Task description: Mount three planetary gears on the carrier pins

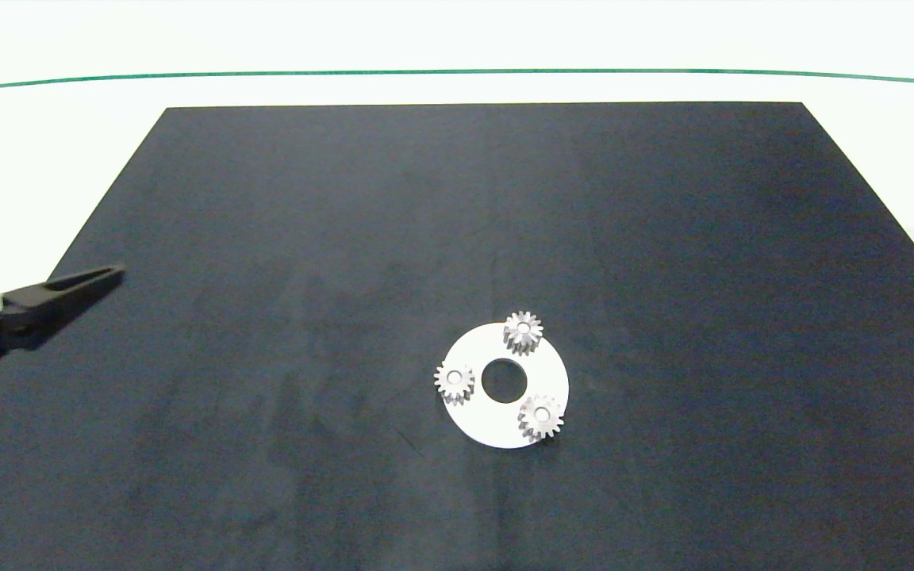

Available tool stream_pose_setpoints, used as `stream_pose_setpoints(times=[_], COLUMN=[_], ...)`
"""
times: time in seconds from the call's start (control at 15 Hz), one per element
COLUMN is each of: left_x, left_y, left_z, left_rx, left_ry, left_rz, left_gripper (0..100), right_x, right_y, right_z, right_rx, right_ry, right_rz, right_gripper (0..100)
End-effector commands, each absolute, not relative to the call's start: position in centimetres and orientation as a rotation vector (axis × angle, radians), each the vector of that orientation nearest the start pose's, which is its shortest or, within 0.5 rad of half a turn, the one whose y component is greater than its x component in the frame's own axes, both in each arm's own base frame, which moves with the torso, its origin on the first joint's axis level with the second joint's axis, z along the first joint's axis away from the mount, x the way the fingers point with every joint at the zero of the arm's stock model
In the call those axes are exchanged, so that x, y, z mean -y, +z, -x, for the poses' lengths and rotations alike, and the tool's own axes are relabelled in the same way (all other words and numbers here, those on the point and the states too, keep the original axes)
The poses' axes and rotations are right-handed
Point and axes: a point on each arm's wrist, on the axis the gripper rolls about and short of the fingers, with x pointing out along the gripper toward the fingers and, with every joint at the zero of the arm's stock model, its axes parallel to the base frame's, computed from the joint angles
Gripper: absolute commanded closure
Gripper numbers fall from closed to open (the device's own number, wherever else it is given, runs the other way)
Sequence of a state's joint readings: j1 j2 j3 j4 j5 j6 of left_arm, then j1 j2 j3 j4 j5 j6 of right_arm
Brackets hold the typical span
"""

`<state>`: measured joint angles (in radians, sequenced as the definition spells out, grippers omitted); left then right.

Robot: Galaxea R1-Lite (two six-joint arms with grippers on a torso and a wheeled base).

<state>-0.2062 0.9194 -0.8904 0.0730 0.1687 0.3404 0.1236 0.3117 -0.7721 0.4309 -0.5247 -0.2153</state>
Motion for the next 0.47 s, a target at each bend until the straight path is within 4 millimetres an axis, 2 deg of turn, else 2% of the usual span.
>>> stream_pose_setpoints(times=[0.07,0.2,0.27,0.4,0.47], left_x=[-0.5,-0.5,-0.5,-0.4,-0.4], left_y=[24.6,21.7,20.2,17.5,16.5], left_z=[5.9,8.3,8.8,8.9,8.2], left_rx=[0.112,0.150,0.162,0.159,0.123], left_ry=[0.169,0.175,0.174,0.177,0.177], left_rz=[-0.308,-0.303,-0.300,-0.296,-0.262], left_gripper=[0,0,0,0,0], right_x=[1.6,1.0,1.0,1.0,1.0], right_y=[20.3,17.0,16.0,15.1,14.3], right_z=[9.7,9.9,9.1,8.3,7.8], right_rx=[0.041,0.031,-0.003,-0.035,-0.063], right_ry=[-0.485,-0.493,-0.472,-0.464,-0.457], right_rz=[0.188,0.195,0.189,0.173,0.180], right_gripper=[0,0,0,0,0])
